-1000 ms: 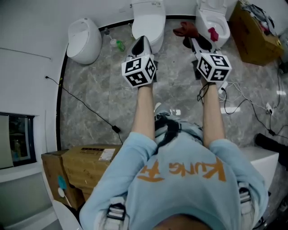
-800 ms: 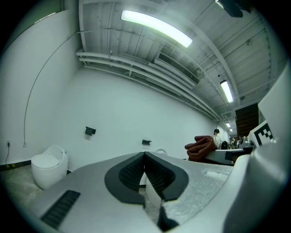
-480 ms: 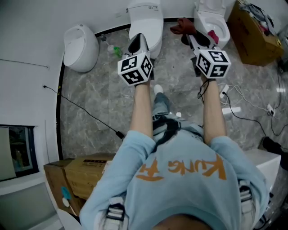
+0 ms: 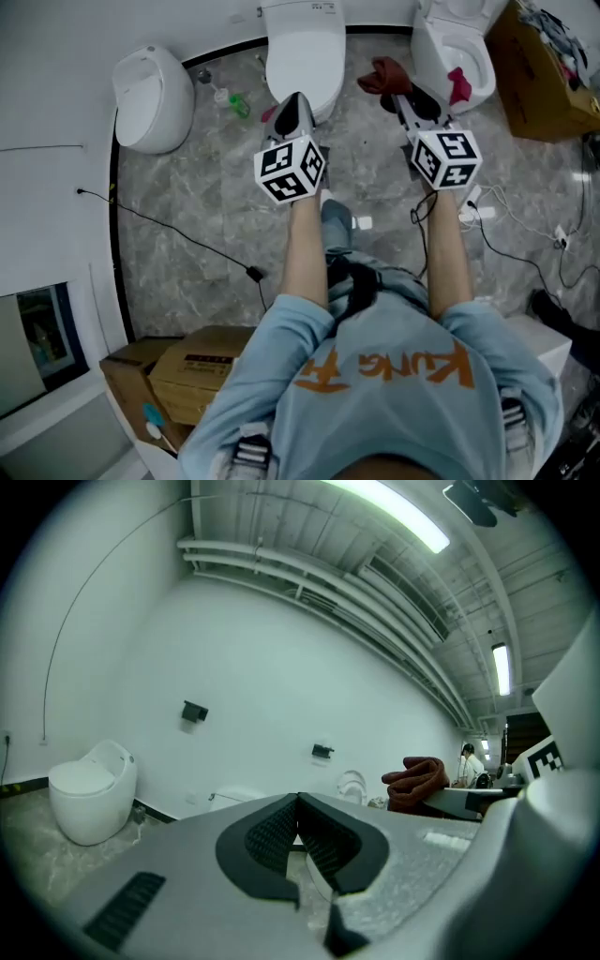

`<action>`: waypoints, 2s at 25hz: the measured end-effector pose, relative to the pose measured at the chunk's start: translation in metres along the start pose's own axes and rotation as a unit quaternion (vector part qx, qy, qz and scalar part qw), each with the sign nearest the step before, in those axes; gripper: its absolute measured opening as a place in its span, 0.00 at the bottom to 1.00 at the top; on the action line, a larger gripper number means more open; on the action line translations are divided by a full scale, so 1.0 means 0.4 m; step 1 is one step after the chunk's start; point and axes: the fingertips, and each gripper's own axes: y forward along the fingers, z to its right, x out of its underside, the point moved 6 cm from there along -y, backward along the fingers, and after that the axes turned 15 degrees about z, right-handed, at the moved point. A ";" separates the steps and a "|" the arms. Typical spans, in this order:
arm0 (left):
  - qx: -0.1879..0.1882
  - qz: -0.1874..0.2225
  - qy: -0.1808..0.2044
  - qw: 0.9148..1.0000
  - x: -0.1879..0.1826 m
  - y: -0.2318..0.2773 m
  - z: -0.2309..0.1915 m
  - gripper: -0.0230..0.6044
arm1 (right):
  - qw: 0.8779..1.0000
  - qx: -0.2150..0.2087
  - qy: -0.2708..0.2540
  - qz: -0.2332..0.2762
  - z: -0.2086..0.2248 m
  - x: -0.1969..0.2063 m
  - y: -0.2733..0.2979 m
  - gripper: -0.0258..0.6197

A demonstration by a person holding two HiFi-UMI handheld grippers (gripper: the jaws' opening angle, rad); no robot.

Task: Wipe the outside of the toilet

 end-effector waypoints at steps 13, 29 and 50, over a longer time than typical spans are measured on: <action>0.045 -0.099 -0.006 0.994 0.205 0.456 -0.178 0.03 | 0.995 0.069 0.060 -0.042 0.209 0.234 0.400 0.15; -0.009 -0.168 -0.045 0.985 0.481 0.634 -0.101 0.03 | 0.985 0.035 0.129 -0.114 0.455 0.467 0.520 0.15; -0.064 -0.255 -0.083 0.961 0.925 0.717 -0.118 0.03 | 0.961 -0.002 0.177 -0.214 0.617 0.932 0.552 0.15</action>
